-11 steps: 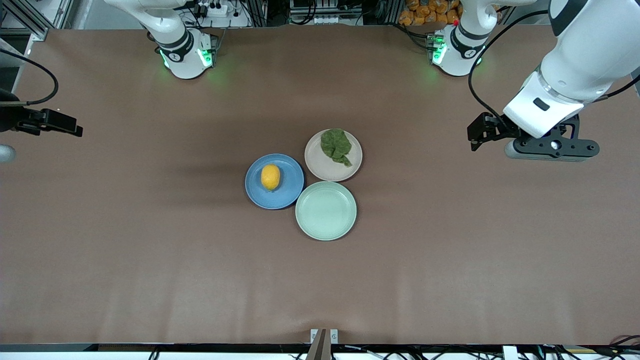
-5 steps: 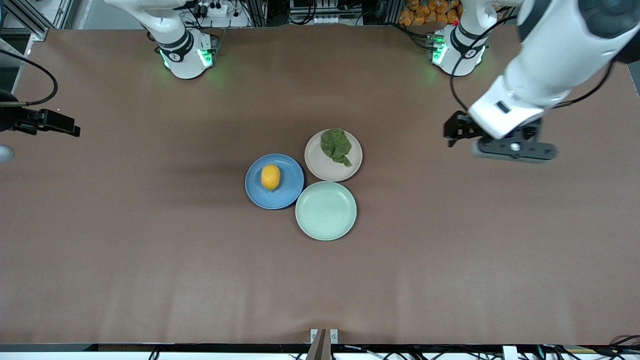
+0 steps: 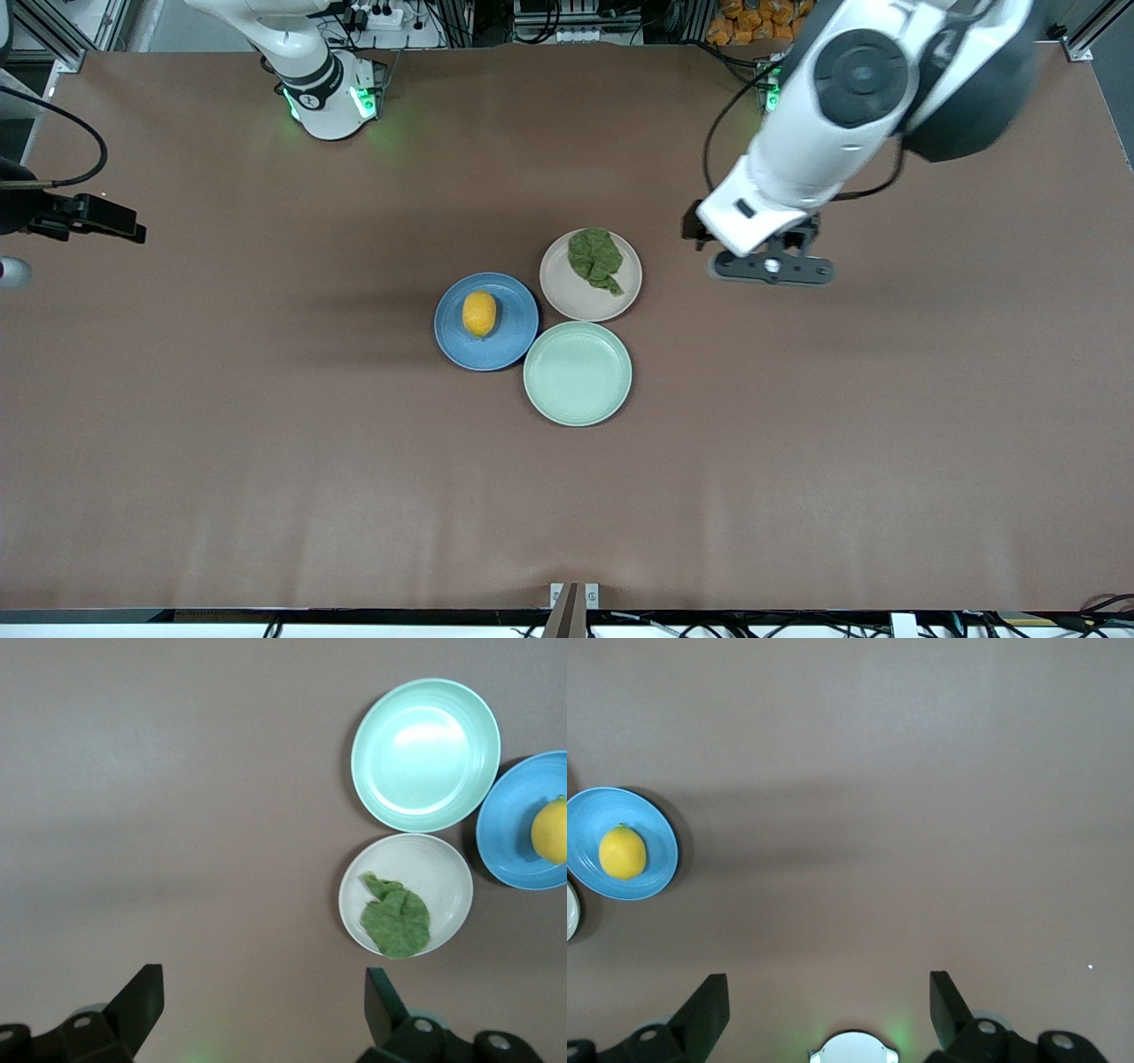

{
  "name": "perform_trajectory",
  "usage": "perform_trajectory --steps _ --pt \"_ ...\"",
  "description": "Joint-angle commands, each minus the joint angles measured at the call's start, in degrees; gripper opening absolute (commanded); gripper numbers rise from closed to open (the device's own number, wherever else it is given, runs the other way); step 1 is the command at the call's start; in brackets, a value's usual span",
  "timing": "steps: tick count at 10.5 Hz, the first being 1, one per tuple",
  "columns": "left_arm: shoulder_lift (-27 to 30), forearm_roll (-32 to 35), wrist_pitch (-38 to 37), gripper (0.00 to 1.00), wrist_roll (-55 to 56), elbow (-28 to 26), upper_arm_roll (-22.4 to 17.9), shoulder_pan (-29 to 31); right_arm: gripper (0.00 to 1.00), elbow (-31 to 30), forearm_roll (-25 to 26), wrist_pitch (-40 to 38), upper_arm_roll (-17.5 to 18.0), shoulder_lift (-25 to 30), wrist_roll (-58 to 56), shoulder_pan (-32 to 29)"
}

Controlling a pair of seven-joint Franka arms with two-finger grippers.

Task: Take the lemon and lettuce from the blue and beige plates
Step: 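Lower the left gripper onto lettuce while the right gripper reaches the lemon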

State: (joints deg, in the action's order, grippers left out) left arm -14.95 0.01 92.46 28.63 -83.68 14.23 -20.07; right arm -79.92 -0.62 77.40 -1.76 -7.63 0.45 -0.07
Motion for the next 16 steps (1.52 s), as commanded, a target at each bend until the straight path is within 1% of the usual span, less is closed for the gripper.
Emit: perform_trajectory --steps 1,3,7,9,12,16 --pt "-2.79 -1.07 0.97 1.00 4.32 0.36 -0.34 -3.38 1.00 0.29 -1.39 0.64 0.36 -0.28 0.17 0.95" --pt "-5.34 -0.89 1.93 1.00 6.95 -0.08 -0.35 -5.84 1.00 -0.15 -3.24 1.78 0.27 -1.15 2.00 1.65" --pt "-8.86 -0.89 4.83 1.00 10.04 -3.07 -0.35 -9.36 1.00 -0.41 -3.33 4.07 0.27 -4.23 9.47 6.92" --pt "-11.76 -0.89 6.58 1.00 12.14 -3.51 -0.35 -11.29 1.00 -0.94 -3.42 5.47 0.36 -5.37 11.67 8.94" --pt "-16.76 -0.89 9.48 1.00 13.55 -3.42 -0.35 -12.71 1.00 -5.50 -5.00 12.22 0.36 -5.46 17.55 11.93" --pt "-22.83 -0.28 15.02 1.00 16.72 -3.34 -0.35 -14.03 1.00 -11.83 -5.09 19.09 0.36 -5.46 24.24 15.62"
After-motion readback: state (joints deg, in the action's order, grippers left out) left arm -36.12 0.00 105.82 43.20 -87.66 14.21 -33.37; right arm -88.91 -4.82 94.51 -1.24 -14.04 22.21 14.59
